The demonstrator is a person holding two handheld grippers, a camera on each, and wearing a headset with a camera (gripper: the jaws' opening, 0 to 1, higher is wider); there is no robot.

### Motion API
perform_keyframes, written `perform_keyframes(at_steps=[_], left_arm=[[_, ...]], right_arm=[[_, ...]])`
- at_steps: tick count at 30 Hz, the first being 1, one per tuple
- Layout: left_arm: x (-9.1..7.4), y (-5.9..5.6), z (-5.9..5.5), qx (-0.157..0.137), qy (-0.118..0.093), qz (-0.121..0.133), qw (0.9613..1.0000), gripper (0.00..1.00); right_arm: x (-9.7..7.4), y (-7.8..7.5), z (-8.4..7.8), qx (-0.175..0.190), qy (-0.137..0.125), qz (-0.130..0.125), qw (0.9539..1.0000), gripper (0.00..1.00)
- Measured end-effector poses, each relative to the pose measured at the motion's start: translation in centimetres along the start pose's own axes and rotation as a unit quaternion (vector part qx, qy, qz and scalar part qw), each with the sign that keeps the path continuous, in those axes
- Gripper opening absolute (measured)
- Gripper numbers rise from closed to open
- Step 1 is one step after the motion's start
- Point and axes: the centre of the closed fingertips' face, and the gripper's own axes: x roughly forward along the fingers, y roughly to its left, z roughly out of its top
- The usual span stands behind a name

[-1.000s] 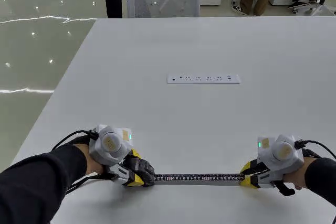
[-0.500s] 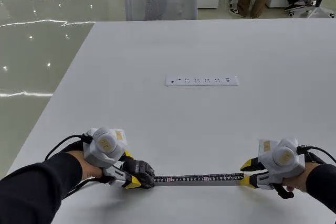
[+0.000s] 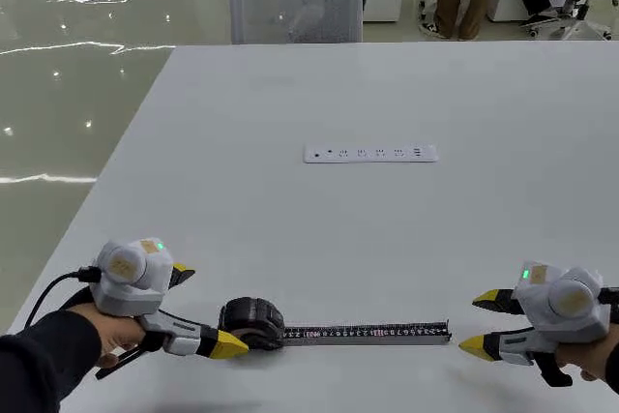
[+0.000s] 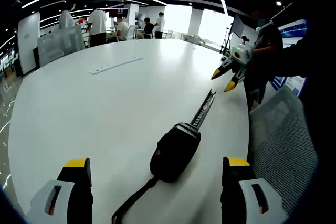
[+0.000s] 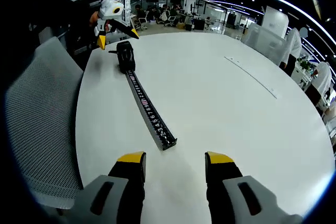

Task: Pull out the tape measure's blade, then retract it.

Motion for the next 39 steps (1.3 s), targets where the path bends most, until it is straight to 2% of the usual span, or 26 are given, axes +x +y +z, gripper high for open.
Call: perform_keyframes(at_steps=[2, 4, 5, 8, 10, 11, 13, 14, 15, 16, 20, 23, 27, 29, 31, 34, 38, 39], left_arm=[[-0.6, 0.2, -0.6, -0.018, -0.004, 0.011, 0.9998, 1.00], [-1.2, 0.3, -0.9, -0.033, -0.018, 0.019, 0.9991, 1.00], [-1.4, 0.4, -1.1, -0.035, -0.025, 0.022, 0.9988, 1.00], [-2.4, 1.1, -1.5, -0.035, -0.051, 0.056, 0.9966, 1.00], [-2.9, 1.2, -1.7, -0.060, -0.068, 0.067, 0.9936, 1.00], [-3.2, 1.1, -1.6, -0.081, -0.090, 0.068, 0.9903, 1.00], [-4.0, 1.6, -2.0, -0.066, -0.103, 0.101, 0.9874, 1.00], [-4.2, 1.5, -2.3, -0.073, -0.103, 0.103, 0.9866, 1.00], [-4.6, 1.3, -2.4, -0.090, -0.113, 0.105, 0.9839, 1.00], [-4.9, 1.2, -2.2, -0.094, -0.125, 0.105, 0.9821, 1.00], [-5.9, 0.7, -2.9, -0.106, -0.126, 0.102, 0.9811, 1.00], [-6.6, 0.1, -3.5, -0.091, -0.111, 0.104, 0.9841, 1.00], [-7.5, -0.1, -3.2, -0.083, -0.116, 0.107, 0.9840, 1.00], [-7.6, -0.1, -3.0, -0.075, -0.117, 0.108, 0.9844, 1.00], [-7.4, -0.2, -3.2, -0.071, -0.110, 0.103, 0.9860, 1.00], [-7.0, -0.6, -4.0, -0.072, -0.100, 0.096, 0.9877, 1.00], [-7.2, -0.8, -4.0, -0.069, -0.103, 0.096, 0.9876, 1.00], [-7.4, -0.7, -4.0, -0.063, -0.102, 0.103, 0.9874, 1.00]], right_arm=[[-0.7, -0.1, 0.1, 0.007, -0.013, -0.016, 0.9998, 0.44], [-1.2, -0.1, -0.2, 0.016, -0.020, -0.028, 0.9993, 0.48], [-1.4, -0.1, -0.4, 0.020, -0.021, -0.030, 0.9991, 0.51], [-2.4, -0.2, -0.9, 0.035, -0.025, -0.050, 0.9978, 0.57], [-2.9, -0.1, -1.1, 0.042, -0.030, -0.059, 0.9969, 0.61], [-3.3, 0.0, -1.1, 0.048, -0.038, -0.067, 0.9959, 0.64], [-3.9, 0.2, -1.2, 0.057, -0.044, -0.077, 0.9944, 0.69], [-4.2, 0.2, -1.3, 0.064, -0.047, -0.081, 0.9935, 0.72], [-4.7, 0.1, -1.5, 0.076, -0.052, -0.093, 0.9914, 0.74], [-5.1, 0.0, -1.6, 0.085, -0.056, -0.101, 0.9896, 0.75], [-6.0, 0.9, -2.6, 0.092, -0.050, -0.102, 0.9893, 0.81], [-6.8, 1.4, -3.4, 0.105, -0.055, -0.111, 0.9867, 0.89], [-7.5, 1.8, -4.4, 0.118, -0.057, -0.118, 0.9843, 1.00], [-7.7, 2.2, -5.2, 0.118, -0.052, -0.116, 0.9848, 1.00], [-8.0, 2.6, -6.0, 0.105, -0.034, -0.116, 0.9871, 1.00], [-8.4, 2.6, -6.1, 0.116, -0.041, -0.118, 0.9853, 1.00], [-9.0, 2.4, -5.9, 0.121, -0.049, -0.123, 0.9838, 1.00], [-9.1, 2.4, -5.9, 0.120, -0.050, -0.122, 0.9839, 1.00]])
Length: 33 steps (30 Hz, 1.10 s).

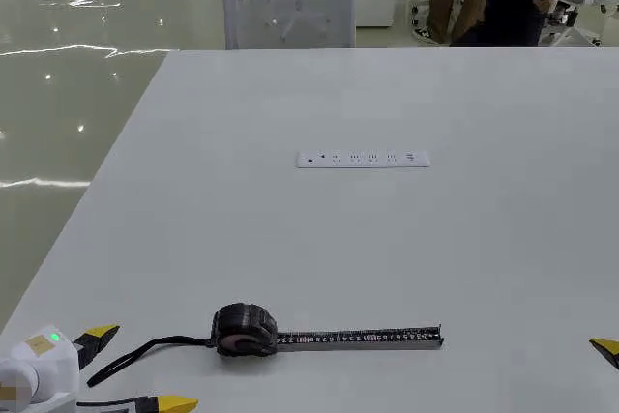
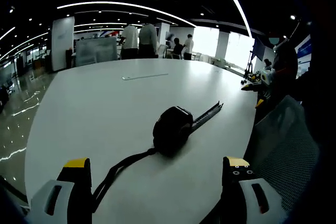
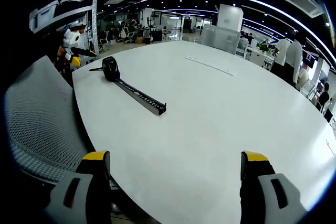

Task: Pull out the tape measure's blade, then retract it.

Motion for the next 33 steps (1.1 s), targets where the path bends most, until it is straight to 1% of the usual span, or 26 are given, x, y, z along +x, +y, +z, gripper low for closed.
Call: perform_keyframes(at_steps=[1, 2, 3, 4, 5, 7, 9, 15, 19, 22, 26, 28, 30, 31, 33], left_arm=[[-0.2, 0.3, 0.1, 0.007, -0.001, 0.010, 0.9999, 1.00], [-0.3, 0.0, 0.5, -0.002, -0.012, 0.001, 0.9999, 1.00], [-0.3, -0.5, 0.5, -0.021, -0.013, -0.012, 0.9996, 1.00], [-0.3, 0.0, 0.3, -0.010, -0.010, -0.003, 0.9999, 1.00], [-0.4, 0.0, 0.2, -0.004, -0.005, -0.002, 1.0000, 1.00], [-0.3, -0.3, 0.2, -0.006, -0.009, -0.011, 0.9999, 1.00], [-0.3, -0.4, 0.1, 0.004, -0.005, -0.013, 0.9999, 1.00], [-0.3, -0.4, 0.4, 0.007, -0.012, -0.013, 0.9998, 1.00], [-0.3, -0.4, 0.2, 0.015, -0.006, -0.016, 0.9997, 1.00], [-0.3, -0.4, 0.5, 0.014, -0.011, -0.014, 0.9997, 1.00], [-0.3, -0.4, 0.8, 0.013, -0.014, -0.008, 0.9998, 1.00], [-0.3, -0.5, 0.9, 0.014, -0.017, -0.008, 0.9997, 1.00], [-0.2, -0.5, 0.7, 0.012, -0.011, -0.006, 0.9998, 1.00], [-0.1, -0.5, 0.7, 0.016, -0.010, -0.004, 0.9998, 1.00], [-0.1, -0.6, 0.7, 0.016, -0.009, -0.007, 0.9998, 1.00]], right_arm=[[0.0, 0.0, 0.0, 0.000, 0.000, 0.001, 1.0000, 1.00], [0.0, 0.0, 0.0, 0.000, 0.001, 0.004, 1.0000, 1.00], [0.0, 0.0, 0.0, -0.002, 0.002, 0.006, 1.0000, 1.00], [0.0, 0.0, 0.0, -0.005, 0.003, 0.006, 1.0000, 1.00], [0.0, 0.2, 0.3, -0.006, 0.002, 0.008, 0.9999, 1.00], [0.0, 0.6, 0.7, -0.014, -0.001, 0.014, 0.9998, 1.00], [0.1, 0.6, 0.7, -0.020, 0.001, 0.015, 0.9997, 1.00], [0.1, 0.8, 1.0, -0.026, -0.002, 0.016, 0.9995, 1.00], [0.0, 1.0, 0.8, -0.029, 0.002, 0.019, 0.9994, 1.00], [-0.1, 0.9, 0.8, -0.029, -0.002, 0.017, 0.9994, 1.00], [-0.3, 0.8, 0.7, -0.030, 0.000, 0.014, 0.9994, 1.00], [-0.4, 0.8, 0.7, -0.033, -0.005, 0.015, 0.9993, 1.00], [-0.3, 0.7, 0.5, -0.037, 0.001, 0.016, 0.9992, 1.00], [-0.3, 0.7, 0.5, -0.037, 0.001, 0.016, 0.9992, 1.00], [-0.3, 0.7, 0.4, -0.032, 0.002, 0.015, 0.9994, 1.00]])
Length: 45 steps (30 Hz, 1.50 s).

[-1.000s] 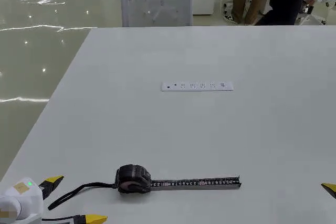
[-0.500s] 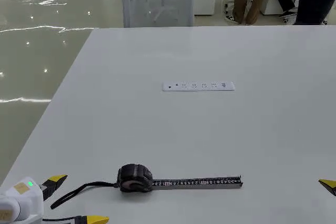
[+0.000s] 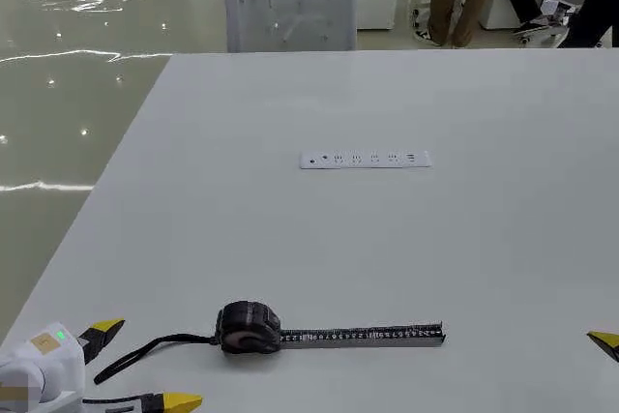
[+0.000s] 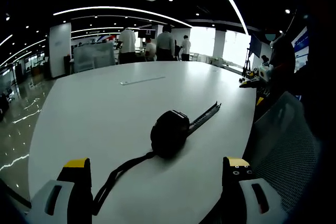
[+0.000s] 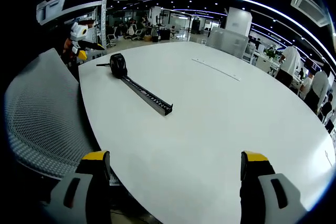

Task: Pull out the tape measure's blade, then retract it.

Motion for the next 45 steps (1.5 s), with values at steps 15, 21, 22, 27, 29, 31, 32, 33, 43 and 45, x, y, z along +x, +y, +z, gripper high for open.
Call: perform_keyframes(at_steps=[15, 21, 22, 27, 29, 31, 32, 33, 43, 45], left_arm=[[0.4, -0.4, 0.5, -0.028, -0.002, 0.010, 0.9995, 1.00], [0.8, -0.2, 0.7, -0.023, 0.007, 0.020, 0.9995, 1.00], [0.9, -0.2, 0.7, -0.022, 0.008, 0.020, 0.9995, 1.00], [1.4, -1.2, 1.2, -0.021, 0.014, 0.006, 0.9997, 1.00], [1.6, -1.8, 2.1, -0.037, 0.003, -0.004, 0.9993, 1.00], [2.1, -2.0, 2.6, -0.036, -0.002, 0.004, 0.9993, 1.00], [2.2, -2.0, 2.8, -0.033, -0.002, 0.007, 0.9994, 1.00], [2.4, -2.4, 3.0, -0.028, 0.001, 0.005, 0.9996, 1.00], [4.8, -3.7, 4.0, -0.063, 0.015, 0.035, 0.9973, 1.00], [5.2, -4.1, 3.7, -0.054, 0.029, 0.044, 0.9971, 1.00]], right_arm=[[0.1, 0.4, -0.1, 0.011, 0.006, 0.003, 0.9999, 1.00], [0.3, 0.0, 0.6, 0.000, 0.005, 0.004, 1.0000, 1.00], [0.3, 0.0, 0.7, -0.002, 0.005, 0.005, 1.0000, 1.00], [0.5, -0.1, 1.2, -0.016, 0.004, 0.009, 0.9998, 1.00], [0.6, -0.2, 1.6, -0.025, 0.000, 0.008, 0.9997, 1.00], [0.7, -0.2, 1.8, -0.028, 0.002, 0.012, 0.9995, 0.98], [0.8, -0.2, 1.9, -0.029, 0.001, 0.012, 0.9995, 0.98], [0.9, -0.2, 2.1, -0.031, 0.002, 0.013, 0.9994, 0.99], [1.9, 0.1, 3.7, -0.052, 0.008, 0.036, 0.9979, 1.00], [2.1, -0.1, 3.8, -0.056, 0.008, 0.039, 0.9976, 1.00]])
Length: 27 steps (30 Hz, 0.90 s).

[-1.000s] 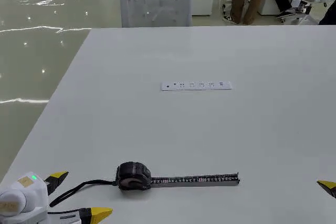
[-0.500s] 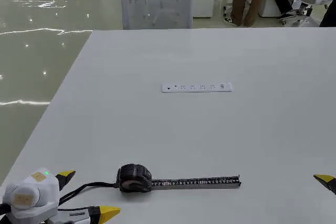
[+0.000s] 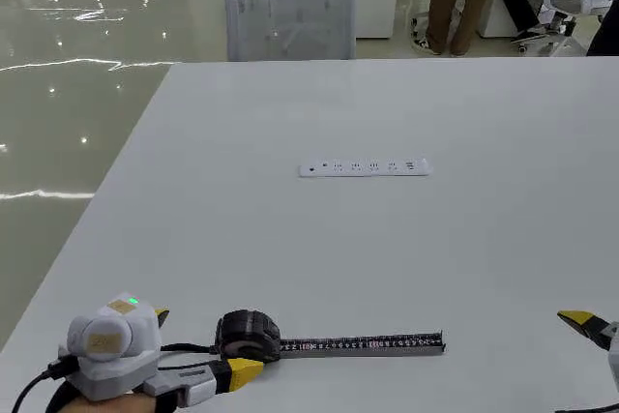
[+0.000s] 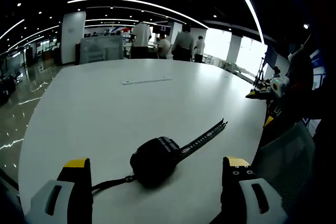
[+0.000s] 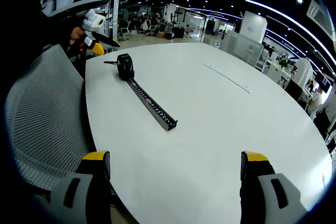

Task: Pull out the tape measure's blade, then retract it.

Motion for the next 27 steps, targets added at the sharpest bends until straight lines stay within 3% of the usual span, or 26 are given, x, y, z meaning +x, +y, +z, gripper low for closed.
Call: perform_keyframes(at_steps=[2, 10, 13, 15, 18, 20, 24, 27], left_arm=[[0.5, -0.9, 0.0, 0.004, 0.000, 0.000, 1.0000, 1.00], [2.3, -1.6, -0.6, -0.016, 0.006, 0.042, 0.9990, 1.00], [2.7, -1.8, -0.8, -0.047, -0.008, 0.065, 0.9967, 1.00], [2.9, -1.6, -0.9, -0.080, -0.021, 0.088, 0.9927, 1.00], [3.8, -1.4, -1.4, -0.053, -0.008, 0.097, 0.9939, 1.00], [4.0, -0.9, -0.5, -0.028, -0.035, 0.100, 0.9939, 1.00], [4.6, -0.1, -1.7, -0.075, -0.017, 0.097, 0.9923, 1.00], [4.7, 0.1, -1.6, -0.072, -0.018, 0.099, 0.9923, 1.00]], right_arm=[[0.2, 0.2, 0.4, -0.003, 0.000, 0.004, 1.0000, 1.00], [1.1, 0.3, 0.8, -0.016, 0.005, 0.015, 0.9997, 1.00], [1.5, 0.4, 1.2, -0.024, 0.007, 0.020, 0.9995, 0.99], [1.9, 0.4, 1.4, -0.029, 0.007, 0.021, 0.9993, 0.97], [2.8, 0.3, 1.7, -0.035, 0.013, 0.030, 0.9989, 0.96], [3.3, 0.3, 1.8, -0.040, 0.016, 0.035, 0.9985, 0.96], [4.4, 0.4, 2.2, -0.056, 0.025, 0.051, 0.9968, 0.95], [5.3, 0.2, 2.4, -0.069, 0.032, 0.061, 0.9952, 0.93]])
